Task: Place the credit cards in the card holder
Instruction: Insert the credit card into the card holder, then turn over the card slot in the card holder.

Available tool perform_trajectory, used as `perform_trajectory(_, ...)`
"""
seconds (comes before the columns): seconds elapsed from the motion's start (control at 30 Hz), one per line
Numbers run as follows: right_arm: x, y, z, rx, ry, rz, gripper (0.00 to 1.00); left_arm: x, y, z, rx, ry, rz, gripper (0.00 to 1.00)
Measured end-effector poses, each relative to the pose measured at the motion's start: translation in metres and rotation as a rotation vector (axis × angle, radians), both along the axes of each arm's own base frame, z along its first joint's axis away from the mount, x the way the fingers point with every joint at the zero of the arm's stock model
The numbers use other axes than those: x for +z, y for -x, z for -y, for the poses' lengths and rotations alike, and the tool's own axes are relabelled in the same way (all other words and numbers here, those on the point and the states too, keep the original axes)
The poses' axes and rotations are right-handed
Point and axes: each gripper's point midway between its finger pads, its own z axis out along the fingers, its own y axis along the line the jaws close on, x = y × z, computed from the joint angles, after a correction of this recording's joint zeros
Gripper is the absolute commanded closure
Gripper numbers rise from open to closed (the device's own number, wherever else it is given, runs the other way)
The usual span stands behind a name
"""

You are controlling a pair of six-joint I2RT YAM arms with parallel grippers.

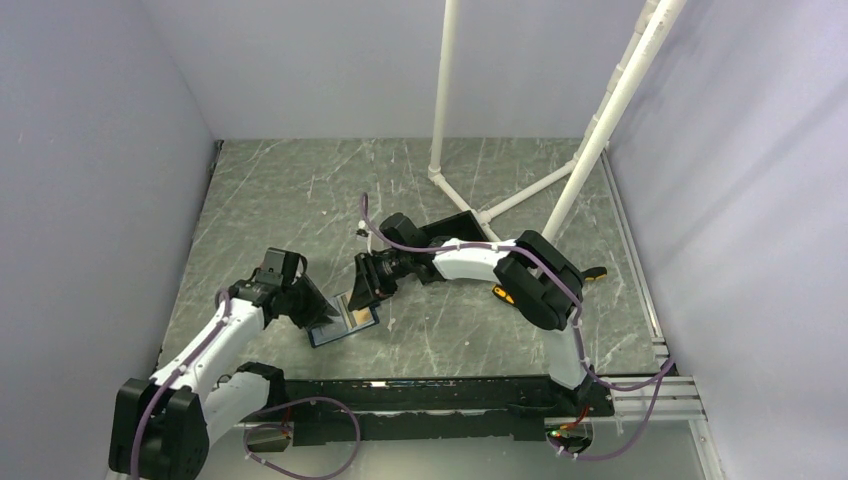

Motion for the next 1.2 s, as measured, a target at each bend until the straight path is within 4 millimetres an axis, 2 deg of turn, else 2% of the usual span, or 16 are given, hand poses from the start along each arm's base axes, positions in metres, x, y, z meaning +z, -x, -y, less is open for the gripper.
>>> perform_trajectory(0.17, -0.020, -0.005, 0.012, -0.050, 0.115, 0.017, 0.59, 0.001, -0.004, 0.004, -0.009, 0.025, -0.012, 0.86)
perform_trajectory(0.23, -0.026, -0.005, 0.017, -0.063, 0.154, 0.018, 0.59, -0.003, -0.007, 0.008, -0.031, 0.039, -0.031, 0.89)
perform_trajectory(0.5, -0.039, -0.002, 0.031, -0.080, 0.239, 0.008, 0.59, -0.019, -0.015, 0.020, -0.086, 0.078, -0.066, 0.94)
perform_trajectory(0.7, -0.042, 0.001, 0.034, -0.077, 0.249, 0.000, 0.64, -0.029, -0.016, 0.021, -0.090, 0.082, -0.075, 0.95)
perform_trajectory(0.9, -0.040, 0.004, 0.033, -0.063, 0.241, -0.004, 0.66, -0.030, -0.016, 0.021, -0.090, 0.084, -0.067, 0.95)
perform_trajectory(1.2, -0.039, 0.008, 0.031, -0.048, 0.234, -0.011, 0.63, -0.030, -0.015, 0.020, -0.088, 0.085, -0.057, 0.95)
